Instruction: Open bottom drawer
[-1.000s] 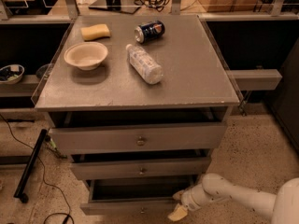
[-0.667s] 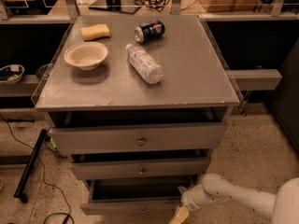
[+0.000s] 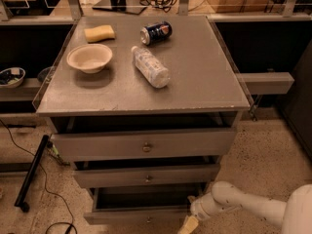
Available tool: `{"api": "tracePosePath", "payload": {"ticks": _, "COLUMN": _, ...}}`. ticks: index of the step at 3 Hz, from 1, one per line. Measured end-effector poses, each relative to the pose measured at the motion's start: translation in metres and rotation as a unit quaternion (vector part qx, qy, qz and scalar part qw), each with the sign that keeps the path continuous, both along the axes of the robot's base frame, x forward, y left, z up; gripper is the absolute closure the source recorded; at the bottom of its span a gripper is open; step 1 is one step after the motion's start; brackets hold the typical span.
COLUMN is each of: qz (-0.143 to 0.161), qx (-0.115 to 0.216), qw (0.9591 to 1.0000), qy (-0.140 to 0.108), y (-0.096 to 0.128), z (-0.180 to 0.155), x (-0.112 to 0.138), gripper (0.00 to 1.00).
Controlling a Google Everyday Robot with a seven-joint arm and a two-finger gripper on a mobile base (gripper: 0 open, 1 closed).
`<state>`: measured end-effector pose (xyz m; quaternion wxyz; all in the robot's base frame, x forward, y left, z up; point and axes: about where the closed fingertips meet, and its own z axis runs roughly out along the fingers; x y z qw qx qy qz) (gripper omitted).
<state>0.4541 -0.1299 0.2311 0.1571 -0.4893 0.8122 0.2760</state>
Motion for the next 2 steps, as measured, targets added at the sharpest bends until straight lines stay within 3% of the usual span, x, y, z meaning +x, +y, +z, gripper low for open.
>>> {"api": "tracePosePath", "payload": {"ticks": 2, "qz": -0.008, "qx": -0.005, "qw": 0.9999, "qy": 0.014, "y": -0.0071, "z": -0.0051, "x": -0.0007, "gripper": 0.00}}
